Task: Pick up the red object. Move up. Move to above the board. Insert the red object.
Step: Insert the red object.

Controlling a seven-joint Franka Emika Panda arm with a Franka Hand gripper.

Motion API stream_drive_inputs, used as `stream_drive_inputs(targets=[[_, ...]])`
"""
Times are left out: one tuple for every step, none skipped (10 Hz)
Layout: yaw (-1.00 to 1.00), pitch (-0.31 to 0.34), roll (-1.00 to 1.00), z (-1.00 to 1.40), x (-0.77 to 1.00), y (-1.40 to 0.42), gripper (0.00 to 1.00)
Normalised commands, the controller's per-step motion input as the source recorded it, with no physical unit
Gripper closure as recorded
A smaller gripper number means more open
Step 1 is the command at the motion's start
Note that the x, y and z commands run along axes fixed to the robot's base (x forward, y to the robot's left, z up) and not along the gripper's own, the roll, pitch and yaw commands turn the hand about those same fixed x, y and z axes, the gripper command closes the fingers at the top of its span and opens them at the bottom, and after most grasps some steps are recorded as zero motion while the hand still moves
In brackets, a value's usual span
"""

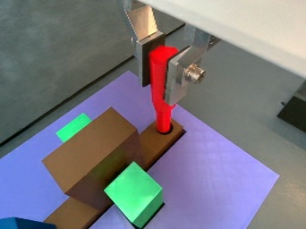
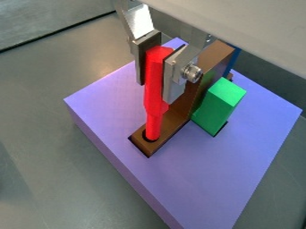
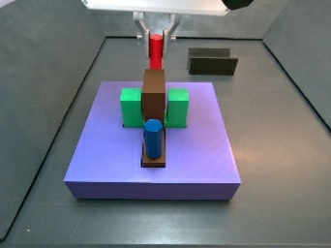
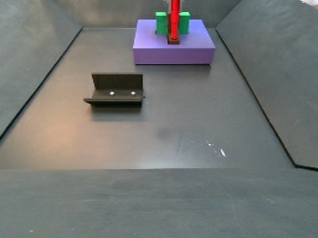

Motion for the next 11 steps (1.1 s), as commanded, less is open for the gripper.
stream_drive_inputs(targets=[[0.08,0.0,0.03,-0.04,0.0,0.0,1.0],[0.06,0.0,0.08,-0.07,0.0,0.01,1.0],[0.04,0.0,0.07,-0.06,0.0,0.03,1.0],[0.02,0.0,0.04,0.0,0.05,0.03,1.0],[0.05,0.0,0.03,0.0,0.09,0.03,1.0],[0.07,0.0,0.04,-0.06,0.09,0.0,1.0],[0.09,0.0,0.02,-0.16,0.01,0.0,1.0],[0.06,0.0,0.02,-0.31,0.09,-0.05,1.0],[0.05,0.0,0.02,-0.32,0.06,-0.07,1.0],[0.05,0.0,0.02,-0.33,0.08,-0.04,1.0],[0.06,0.0,0.08,-0.39,0.15,0.0,1.0]])
